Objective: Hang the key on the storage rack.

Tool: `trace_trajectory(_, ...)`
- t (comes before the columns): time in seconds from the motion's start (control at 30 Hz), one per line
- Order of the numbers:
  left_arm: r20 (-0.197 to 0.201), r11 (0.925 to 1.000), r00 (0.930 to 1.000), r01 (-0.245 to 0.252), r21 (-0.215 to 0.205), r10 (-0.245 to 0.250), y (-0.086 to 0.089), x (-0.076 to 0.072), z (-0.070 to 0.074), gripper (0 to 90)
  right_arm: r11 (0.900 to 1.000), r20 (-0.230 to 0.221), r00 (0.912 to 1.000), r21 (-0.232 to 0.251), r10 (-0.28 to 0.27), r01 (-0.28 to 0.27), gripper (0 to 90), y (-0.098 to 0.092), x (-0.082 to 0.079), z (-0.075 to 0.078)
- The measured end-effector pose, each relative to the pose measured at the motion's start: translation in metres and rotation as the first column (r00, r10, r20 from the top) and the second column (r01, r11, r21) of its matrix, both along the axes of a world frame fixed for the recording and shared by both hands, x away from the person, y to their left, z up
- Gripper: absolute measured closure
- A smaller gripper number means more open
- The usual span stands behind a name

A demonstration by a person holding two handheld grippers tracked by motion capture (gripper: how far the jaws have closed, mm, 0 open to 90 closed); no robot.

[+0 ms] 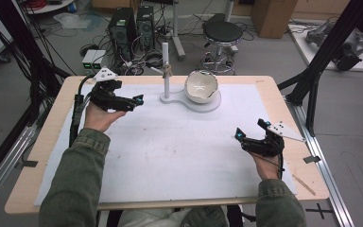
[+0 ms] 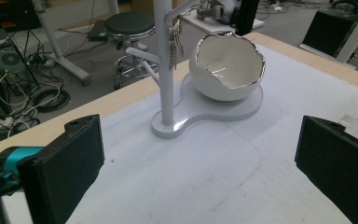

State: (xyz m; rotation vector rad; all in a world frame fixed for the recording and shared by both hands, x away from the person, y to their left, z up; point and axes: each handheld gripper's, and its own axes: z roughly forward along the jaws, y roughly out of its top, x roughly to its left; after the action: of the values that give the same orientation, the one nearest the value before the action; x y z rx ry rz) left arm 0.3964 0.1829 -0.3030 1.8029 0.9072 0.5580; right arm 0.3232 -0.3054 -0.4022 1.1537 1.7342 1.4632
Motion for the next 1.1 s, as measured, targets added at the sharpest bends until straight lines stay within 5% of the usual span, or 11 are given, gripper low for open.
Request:
trace_trajectory(0.43,0.015,0.9975,0.9983,-0.056,-0.044,0.057,0.027,-0.021,-0.022,1.7,1.0,-0.001,1.0,0.002,-0.001,0.001,0.9,0.0,0.0,0.0)
trace_trajectory(0.53,-0.005,0.9939,0.9983,-0.059,-0.093,0.059,0.035,-0.026,-0.028,1.7,1.0,-0.003,1.0,0.003,-0.004,0.004,0.9,0.0,0.0,0.0)
trace_trajectory(0.77,0.006,0.9922,0.9959,-0.089,-0.086,0.09,0.049,-0.04,-0.039,1.6,1.0,-0.005,1.0,0.0,-0.002,0.002,0.9,0.0,-0.001,0.0)
trace_trajectory(1.1,0.05,0.9799,0.9846,-0.161,-0.118,0.168,0.068,-0.055,-0.053,1.7,1.0,-0.006,1.0,0.0,-0.004,0.004,0.9,0.0,-0.001,0.0)
